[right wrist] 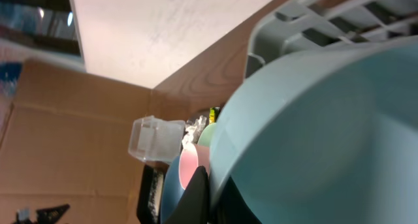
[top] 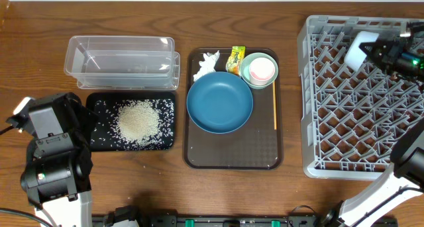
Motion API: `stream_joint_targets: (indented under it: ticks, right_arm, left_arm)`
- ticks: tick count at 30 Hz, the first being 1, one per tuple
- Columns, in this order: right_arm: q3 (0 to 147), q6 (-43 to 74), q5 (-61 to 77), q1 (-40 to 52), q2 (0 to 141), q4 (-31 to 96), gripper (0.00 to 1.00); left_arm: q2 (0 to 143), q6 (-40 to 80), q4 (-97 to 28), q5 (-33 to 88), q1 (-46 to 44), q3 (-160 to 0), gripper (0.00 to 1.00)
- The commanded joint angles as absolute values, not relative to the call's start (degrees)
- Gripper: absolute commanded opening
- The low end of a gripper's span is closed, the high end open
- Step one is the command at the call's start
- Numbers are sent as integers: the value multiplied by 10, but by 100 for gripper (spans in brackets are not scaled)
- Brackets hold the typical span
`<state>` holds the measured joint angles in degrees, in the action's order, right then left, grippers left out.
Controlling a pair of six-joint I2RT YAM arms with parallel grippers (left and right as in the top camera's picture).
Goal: Sort waste into correct bins and load items into the dishwasher rack
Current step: 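Lower the light-blue bowl into the rack and open the right gripper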
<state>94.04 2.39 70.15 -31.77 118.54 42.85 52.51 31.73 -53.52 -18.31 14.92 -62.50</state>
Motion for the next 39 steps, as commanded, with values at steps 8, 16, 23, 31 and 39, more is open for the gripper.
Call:
stream_joint_targets:
  ticks: [8, 16, 23, 31, 39]
  right_arm:
    - [941, 48, 603, -352, 1170, 472, 14]
    - [941, 94, 474, -387, 1100, 539, 8]
    - [941, 109, 416, -390, 1019, 574, 51]
    - [941, 120, 409, -377, 954, 595, 52]
    - [940, 230, 133, -324, 973, 563, 24]
  left_arm:
    - [524, 322, -535, -185, 152, -635, 91]
    - [524, 322, -535, -185, 152, -635, 91]
    - [524, 322, -535, -185, 152, -635, 91]
    - [524, 322, -535, -185, 152, -635, 91]
    - [524, 322, -535, -185, 152, -635, 91]
